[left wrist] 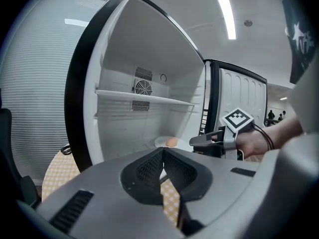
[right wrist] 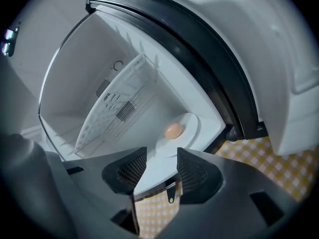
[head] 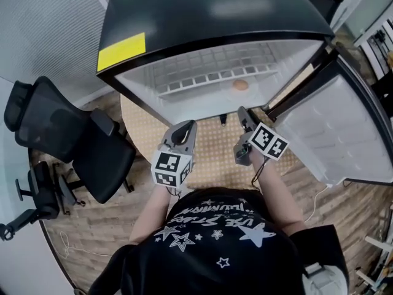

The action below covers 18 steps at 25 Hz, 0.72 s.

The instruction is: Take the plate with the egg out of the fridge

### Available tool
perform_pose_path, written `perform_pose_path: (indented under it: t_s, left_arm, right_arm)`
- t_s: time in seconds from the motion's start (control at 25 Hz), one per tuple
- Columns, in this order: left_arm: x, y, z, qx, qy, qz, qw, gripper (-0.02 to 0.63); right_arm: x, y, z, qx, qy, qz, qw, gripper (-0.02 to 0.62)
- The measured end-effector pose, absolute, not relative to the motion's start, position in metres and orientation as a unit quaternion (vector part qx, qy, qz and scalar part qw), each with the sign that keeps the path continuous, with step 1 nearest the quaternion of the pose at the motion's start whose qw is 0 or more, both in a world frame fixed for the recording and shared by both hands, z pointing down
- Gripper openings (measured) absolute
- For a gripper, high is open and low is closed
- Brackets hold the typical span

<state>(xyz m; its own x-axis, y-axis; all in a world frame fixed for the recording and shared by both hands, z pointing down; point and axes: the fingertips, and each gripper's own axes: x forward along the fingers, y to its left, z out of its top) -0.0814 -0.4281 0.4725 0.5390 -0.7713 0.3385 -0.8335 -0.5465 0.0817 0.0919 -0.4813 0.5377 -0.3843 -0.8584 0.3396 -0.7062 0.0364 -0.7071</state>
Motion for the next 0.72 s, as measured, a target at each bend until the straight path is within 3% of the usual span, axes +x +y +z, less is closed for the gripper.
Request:
perform_pose_path:
  t_s: [0.12,0.72]
  left_arm:
    - [-0.079,-0.432,0.477,0.867,-0.462,0.142,0.121,0.008]
    - [-0.049,-0.437,0.504,0.88,-0.416,0.188,0.131,0.008]
  right_arm:
    - [0.093,-0.49,0.553,-0.544,0.694,-0.459,0.101,0.199]
    - [0.108,-0.518,0.581,-0.561,0.642,-0.503,0.139,0.199]
